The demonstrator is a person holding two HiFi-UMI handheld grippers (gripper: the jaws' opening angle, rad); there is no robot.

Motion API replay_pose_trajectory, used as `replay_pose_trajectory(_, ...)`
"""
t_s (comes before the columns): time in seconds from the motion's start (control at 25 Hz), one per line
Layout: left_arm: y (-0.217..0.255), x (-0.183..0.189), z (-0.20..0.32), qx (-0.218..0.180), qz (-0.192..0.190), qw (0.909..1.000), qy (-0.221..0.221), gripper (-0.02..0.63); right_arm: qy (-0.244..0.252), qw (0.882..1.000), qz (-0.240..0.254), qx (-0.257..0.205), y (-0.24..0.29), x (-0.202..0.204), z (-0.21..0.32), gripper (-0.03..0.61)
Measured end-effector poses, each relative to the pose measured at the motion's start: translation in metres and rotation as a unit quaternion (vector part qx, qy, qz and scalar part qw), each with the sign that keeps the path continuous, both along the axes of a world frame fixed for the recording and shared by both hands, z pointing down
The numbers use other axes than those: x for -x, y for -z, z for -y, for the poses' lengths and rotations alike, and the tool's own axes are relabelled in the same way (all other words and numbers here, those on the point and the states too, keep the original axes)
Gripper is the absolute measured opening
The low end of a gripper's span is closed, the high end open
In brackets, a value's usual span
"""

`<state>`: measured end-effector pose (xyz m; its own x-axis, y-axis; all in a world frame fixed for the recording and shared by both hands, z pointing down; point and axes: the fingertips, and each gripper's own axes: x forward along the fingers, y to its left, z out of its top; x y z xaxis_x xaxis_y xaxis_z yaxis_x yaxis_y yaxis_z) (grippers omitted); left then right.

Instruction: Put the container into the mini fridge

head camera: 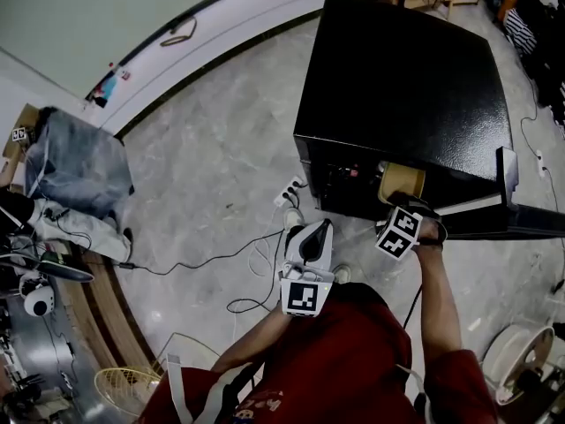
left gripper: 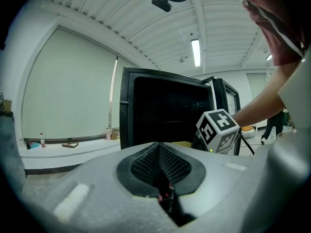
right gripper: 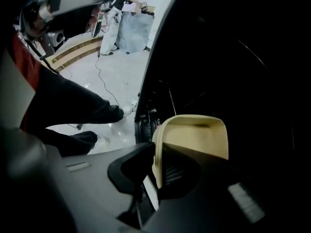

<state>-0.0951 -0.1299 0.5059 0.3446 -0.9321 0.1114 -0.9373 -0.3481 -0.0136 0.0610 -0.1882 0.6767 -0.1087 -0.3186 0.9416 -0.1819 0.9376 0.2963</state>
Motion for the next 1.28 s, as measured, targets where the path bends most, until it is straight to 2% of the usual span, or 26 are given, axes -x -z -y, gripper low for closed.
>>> replay_pose_trajectory(0.44,-0.001,-0.007,0.007,0.003,0.012,0.9998,-0.017,0.005,0.010,0.999,-0.028,-0.012,-0.024,-0.001,0.038,0.031)
replay_pose_trajectory(0.64,-0.003,-0.006,0.006,0.009,0.022,0.9995,-0.021,0.005,0.009,0.999,-0.021,-0.025,-0.031,0.005,0.049,0.031)
replay_pose_trajectory(0.88,-0.003,-0.005,0.001,0.008,0.008,0.9998,-0.016,0.005,0.004,0.999,-0.028,-0.047,-0.035,0.000,0.065,0.031)
replay_pose_trajectory(1.28,-0.002,0.001,-0.002,0.015,0.019,0.9996,-0.017,0.005,-0.013,0.997,-0.021,-0.075,-0.035,0.000,0.095,0.041)
